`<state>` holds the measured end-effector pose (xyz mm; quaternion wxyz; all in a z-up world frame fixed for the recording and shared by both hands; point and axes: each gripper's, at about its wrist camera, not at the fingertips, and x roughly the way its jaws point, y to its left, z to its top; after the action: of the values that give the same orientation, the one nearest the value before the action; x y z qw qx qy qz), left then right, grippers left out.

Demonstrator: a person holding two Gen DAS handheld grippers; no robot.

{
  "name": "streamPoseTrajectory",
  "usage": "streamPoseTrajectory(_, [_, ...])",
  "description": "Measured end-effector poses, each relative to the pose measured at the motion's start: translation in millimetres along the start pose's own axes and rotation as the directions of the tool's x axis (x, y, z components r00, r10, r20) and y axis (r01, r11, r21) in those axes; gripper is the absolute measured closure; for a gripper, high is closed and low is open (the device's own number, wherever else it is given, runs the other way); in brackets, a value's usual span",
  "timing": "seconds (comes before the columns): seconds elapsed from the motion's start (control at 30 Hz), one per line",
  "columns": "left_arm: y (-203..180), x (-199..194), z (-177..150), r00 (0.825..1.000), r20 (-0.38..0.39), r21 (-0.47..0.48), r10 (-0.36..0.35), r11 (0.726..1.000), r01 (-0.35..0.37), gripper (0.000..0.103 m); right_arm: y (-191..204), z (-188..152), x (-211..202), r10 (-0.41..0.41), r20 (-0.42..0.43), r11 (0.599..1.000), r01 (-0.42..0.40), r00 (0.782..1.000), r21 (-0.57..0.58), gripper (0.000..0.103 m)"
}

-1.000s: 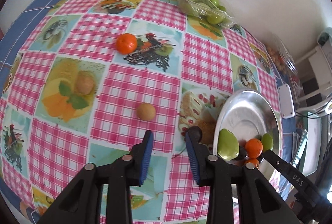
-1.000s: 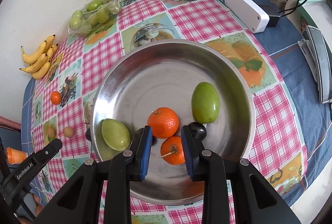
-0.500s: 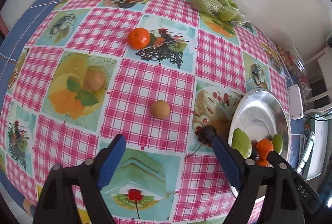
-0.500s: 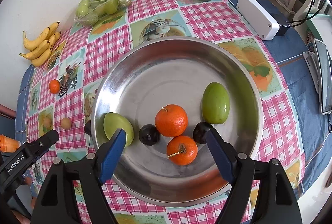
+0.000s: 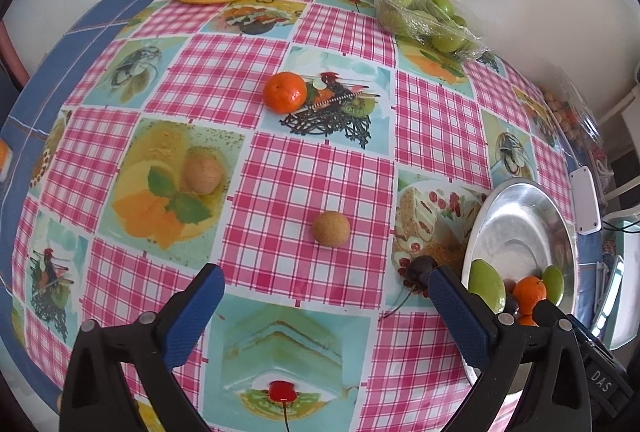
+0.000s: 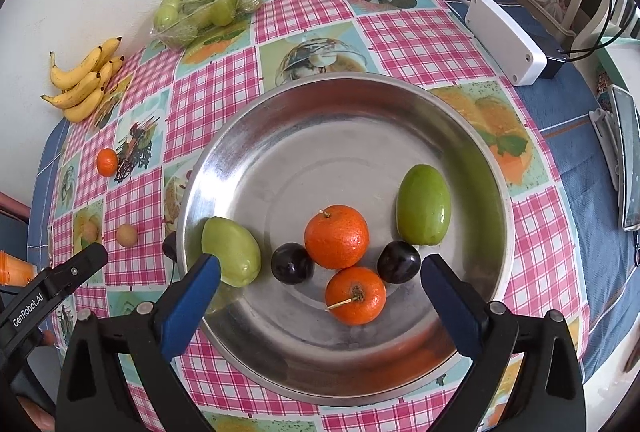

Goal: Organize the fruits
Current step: 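Move both open tools back toward the last dark plum beside the bowl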

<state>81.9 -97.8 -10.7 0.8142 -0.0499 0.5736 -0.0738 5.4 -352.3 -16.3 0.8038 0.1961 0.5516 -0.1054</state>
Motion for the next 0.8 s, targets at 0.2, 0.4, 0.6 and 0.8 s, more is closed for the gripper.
streamPoseTrajectory(0.2, [-1.6, -4.9, 1.9, 0.999, 0.039, 0.036, 0.024, 0.999, -0.026, 0.000, 6.3, 0.3, -1.4, 0.004, 0.016, 1.000, -0.003, 1.000, -0.031, 0.003])
streamPoseTrajectory(0.4, [-1.2, -11.7, 4.0, 0.993, 0.097, 0.075, 0.071, 0.994, -0.079, 0.000, 16.2, -1.4, -1.4, 0.010, 0.038, 0.997, -0.007, 0.999, -0.076, 0.003])
streamPoseTrajectory(0.6, [8.9, -18.6, 9.3, 0.989, 0.134, 0.077, 0.065, 0.994, -0.075, 0.000, 35.2, -3.8, 0.8, 0.059, 0.057, 0.990, -0.051, 0.997, -0.131, 0.003])
streamPoseTrajectory(0.8, [32.4, -24.9, 18.0, 0.986, 0.161, 0.046, 0.045, 0.998, -0.053, 0.000, 58.2, -6.1, 2.6, 0.095, 0.075, 0.980, -0.080, 0.993, -0.182, 0.002])
